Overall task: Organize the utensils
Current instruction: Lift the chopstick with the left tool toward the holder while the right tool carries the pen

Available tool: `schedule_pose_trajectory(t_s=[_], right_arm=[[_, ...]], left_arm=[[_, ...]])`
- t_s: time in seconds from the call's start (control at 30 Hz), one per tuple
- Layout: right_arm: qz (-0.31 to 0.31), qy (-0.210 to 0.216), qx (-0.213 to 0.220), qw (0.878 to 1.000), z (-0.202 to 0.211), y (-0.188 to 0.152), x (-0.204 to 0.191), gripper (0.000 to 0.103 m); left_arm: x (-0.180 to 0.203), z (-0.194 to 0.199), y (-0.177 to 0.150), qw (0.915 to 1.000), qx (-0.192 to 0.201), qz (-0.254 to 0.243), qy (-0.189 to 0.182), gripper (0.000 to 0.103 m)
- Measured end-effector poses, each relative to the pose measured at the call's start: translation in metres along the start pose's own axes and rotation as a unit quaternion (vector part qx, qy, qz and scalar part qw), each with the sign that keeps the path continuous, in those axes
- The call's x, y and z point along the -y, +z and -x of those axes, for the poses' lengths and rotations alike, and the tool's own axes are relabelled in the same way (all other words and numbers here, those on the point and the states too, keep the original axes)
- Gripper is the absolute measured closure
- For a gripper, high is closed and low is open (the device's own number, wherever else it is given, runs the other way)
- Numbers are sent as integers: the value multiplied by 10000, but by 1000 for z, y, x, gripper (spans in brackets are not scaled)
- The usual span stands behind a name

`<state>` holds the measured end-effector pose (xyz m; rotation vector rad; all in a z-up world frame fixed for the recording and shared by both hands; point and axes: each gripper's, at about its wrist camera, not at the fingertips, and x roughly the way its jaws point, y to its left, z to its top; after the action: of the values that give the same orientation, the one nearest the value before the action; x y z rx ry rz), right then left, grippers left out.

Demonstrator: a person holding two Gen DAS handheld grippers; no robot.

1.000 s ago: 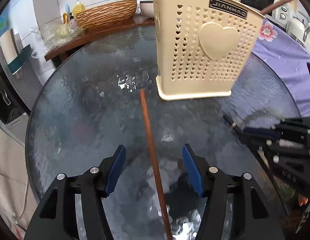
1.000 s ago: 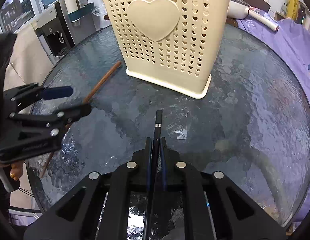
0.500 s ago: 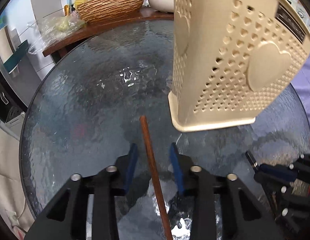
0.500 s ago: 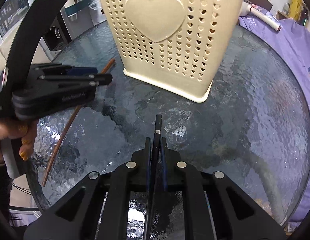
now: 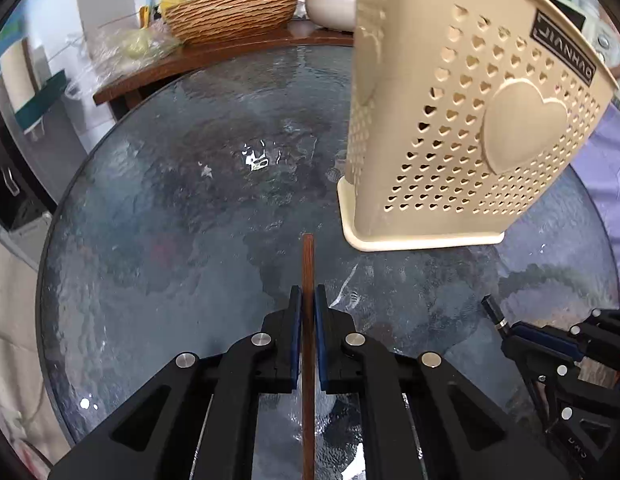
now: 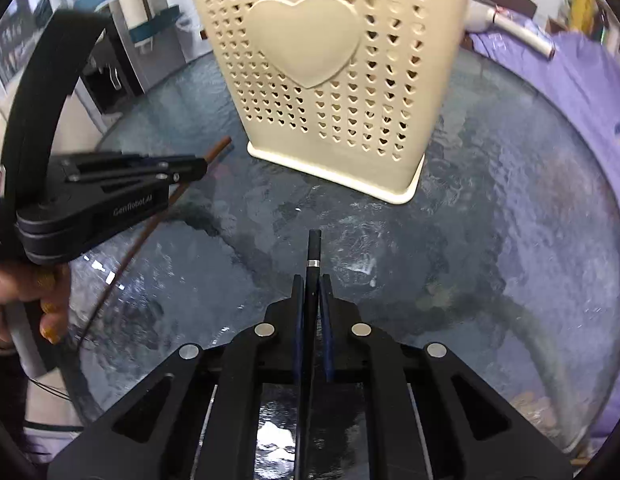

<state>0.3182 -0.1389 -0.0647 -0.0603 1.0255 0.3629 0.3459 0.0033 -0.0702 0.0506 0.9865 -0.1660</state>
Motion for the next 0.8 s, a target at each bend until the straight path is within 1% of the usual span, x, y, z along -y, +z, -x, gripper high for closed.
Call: schedule_pose_trajectory(t_s=[0.2, 0.3, 0.43, 0.53, 0.67, 0.8], right_arm=[[-43, 260, 477, 9985, 23, -1, -1, 95], [-66, 403, 809, 9959, 43, 0, 0, 95], [-159, 743, 1286, 9888, 74, 1, 2, 95], [-166, 916, 1610, 9826, 95, 1, 4, 95], [-187, 1177, 1891, 9747, 120, 2, 7, 95], [-91, 1310, 2058, 9697, 139, 0, 5, 95]], left_arm=[[-5, 19, -1, 9995, 217, 147, -201, 97], [-7, 38, -1, 9984, 438, 188, -318, 97], [-7, 69, 2, 9953, 804, 189, -500, 97], [-4, 91, 1, 9925, 1070, 118, -583, 97], [3, 117, -2, 9884, 1347, 16, -706, 97], [9, 138, -9, 9847, 1540, -45, -810, 97]])
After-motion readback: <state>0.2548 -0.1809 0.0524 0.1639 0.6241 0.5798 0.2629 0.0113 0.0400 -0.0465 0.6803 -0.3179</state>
